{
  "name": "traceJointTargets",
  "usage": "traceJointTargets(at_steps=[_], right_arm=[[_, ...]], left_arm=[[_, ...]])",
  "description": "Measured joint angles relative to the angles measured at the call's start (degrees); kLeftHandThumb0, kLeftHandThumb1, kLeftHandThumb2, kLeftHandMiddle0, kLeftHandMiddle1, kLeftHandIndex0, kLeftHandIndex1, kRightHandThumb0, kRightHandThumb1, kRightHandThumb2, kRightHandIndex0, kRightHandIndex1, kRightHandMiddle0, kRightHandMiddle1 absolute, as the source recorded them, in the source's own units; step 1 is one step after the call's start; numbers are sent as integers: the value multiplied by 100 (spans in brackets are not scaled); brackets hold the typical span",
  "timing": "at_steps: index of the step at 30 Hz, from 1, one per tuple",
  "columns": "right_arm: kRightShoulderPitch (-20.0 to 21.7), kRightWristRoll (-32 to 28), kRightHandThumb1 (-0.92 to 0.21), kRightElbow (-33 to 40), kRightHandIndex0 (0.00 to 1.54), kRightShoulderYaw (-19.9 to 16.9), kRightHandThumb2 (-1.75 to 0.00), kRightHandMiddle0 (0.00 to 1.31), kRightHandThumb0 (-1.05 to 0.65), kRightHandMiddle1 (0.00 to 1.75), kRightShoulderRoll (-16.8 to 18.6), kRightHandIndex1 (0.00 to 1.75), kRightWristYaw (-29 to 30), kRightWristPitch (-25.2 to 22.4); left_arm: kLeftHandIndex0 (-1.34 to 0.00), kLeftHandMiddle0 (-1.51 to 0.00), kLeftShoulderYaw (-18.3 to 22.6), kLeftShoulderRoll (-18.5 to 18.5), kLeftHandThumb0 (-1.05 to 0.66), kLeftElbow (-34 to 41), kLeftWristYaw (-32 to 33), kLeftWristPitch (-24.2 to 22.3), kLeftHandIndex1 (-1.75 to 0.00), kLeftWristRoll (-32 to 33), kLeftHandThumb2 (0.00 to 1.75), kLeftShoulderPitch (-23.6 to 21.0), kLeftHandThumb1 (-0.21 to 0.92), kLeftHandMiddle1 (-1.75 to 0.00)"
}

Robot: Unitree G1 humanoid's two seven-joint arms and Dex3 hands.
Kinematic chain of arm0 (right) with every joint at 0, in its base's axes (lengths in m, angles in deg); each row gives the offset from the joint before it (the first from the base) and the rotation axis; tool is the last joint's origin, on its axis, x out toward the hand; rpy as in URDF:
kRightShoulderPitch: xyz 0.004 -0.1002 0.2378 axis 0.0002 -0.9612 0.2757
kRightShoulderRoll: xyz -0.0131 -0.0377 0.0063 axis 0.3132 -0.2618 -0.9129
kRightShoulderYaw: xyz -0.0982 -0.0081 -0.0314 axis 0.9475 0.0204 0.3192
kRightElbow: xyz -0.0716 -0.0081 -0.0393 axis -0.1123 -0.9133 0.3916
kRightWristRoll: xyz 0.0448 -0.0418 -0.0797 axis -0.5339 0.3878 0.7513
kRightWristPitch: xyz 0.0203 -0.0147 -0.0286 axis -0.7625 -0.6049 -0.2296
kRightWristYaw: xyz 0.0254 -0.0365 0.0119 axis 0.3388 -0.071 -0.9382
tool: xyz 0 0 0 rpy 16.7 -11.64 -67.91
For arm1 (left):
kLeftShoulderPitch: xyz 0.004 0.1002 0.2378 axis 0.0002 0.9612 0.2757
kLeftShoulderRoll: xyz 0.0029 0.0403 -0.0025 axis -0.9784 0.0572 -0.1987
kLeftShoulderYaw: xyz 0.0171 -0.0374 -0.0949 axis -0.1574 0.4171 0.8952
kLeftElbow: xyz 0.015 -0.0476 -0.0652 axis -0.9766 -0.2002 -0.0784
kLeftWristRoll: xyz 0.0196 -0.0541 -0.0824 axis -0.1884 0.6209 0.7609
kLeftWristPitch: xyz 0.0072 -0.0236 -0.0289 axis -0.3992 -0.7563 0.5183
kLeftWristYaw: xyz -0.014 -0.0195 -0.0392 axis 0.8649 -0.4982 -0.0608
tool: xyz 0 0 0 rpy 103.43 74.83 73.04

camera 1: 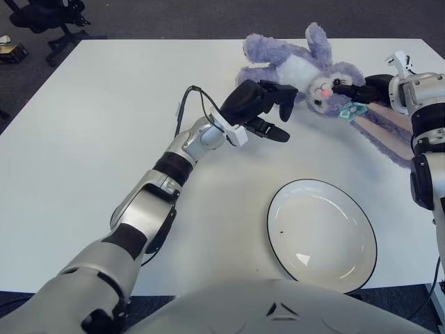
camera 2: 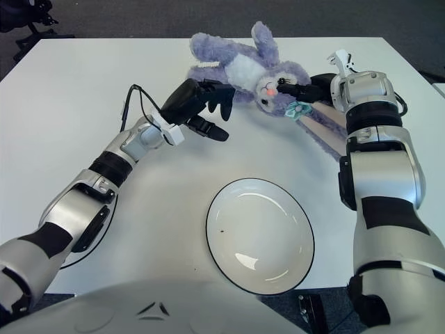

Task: Put the doll into the plate.

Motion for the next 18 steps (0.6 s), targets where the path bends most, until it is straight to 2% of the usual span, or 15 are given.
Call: traceJointTargets(at_steps=[5, 9, 18], right_arm=[[20, 23, -92, -107, 115, -1, -10, 86, -23, 175, 21, 175, 162, -3], [52, 39, -92, -212, 115, -2, -10, 85, -22, 175, 69, 175, 249, -8], [195, 39, -92, -442, 115, -46, -11, 85, -21, 175, 99, 175, 316, -33]], left_arm=[[-69, -90, -108, 0, -29, 111, -526, 3, -175, 274, 24, 35, 92, -175], [-70, -90, -199, -7, -29, 488, -1028, -196, -175, 464, 23, 174, 92, -175], [-69, -91, -348, -66, -29, 820, -1456, -338, -175, 438, 24, 444, 92, -175]])
